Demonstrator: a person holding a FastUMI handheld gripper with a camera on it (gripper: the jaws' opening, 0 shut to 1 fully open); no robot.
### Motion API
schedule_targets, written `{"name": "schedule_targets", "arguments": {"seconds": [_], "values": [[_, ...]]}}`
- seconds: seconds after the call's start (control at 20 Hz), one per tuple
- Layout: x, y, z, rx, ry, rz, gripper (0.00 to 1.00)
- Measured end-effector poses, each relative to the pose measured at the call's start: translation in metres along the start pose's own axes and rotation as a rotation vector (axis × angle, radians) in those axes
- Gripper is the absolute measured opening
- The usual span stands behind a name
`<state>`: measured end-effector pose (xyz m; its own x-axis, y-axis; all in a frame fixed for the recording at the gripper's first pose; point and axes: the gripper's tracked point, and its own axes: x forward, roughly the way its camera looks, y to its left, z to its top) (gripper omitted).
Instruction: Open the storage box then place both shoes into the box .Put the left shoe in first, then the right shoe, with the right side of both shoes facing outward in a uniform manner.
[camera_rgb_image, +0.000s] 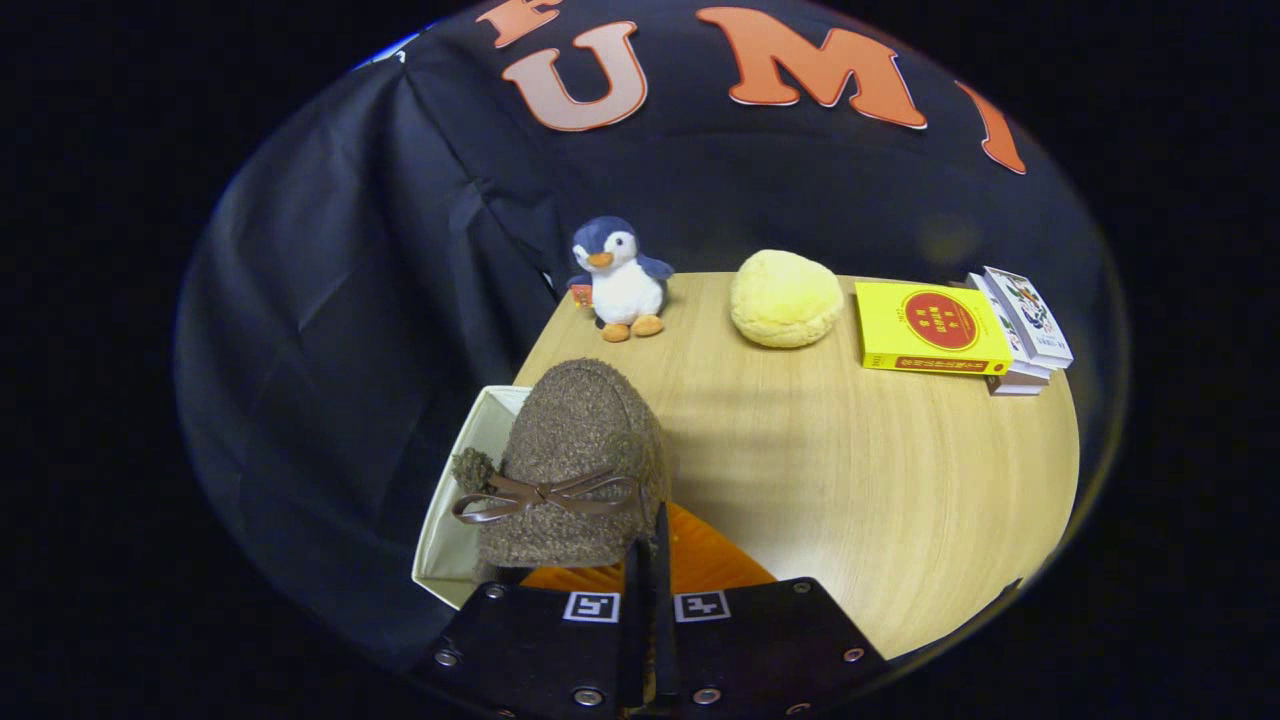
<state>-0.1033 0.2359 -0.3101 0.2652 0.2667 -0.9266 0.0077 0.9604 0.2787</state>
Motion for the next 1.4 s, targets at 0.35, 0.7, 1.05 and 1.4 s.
{"name": "schedule_targets", "arguments": {"seconds": [0.35,0.7,1.05,1.4], "values": [[0.05,0.032,-0.021,-0.004,0.054,-0.048,0.06],[0.073,0.041,-0.044,0.001,0.126,-0.057,0.15],[0.05,0.047,-0.045,0.019,0.138,0.035,0.38],[0.007,0.02,-0.018,-0.003,-0.004,0.157,0.62]]}}
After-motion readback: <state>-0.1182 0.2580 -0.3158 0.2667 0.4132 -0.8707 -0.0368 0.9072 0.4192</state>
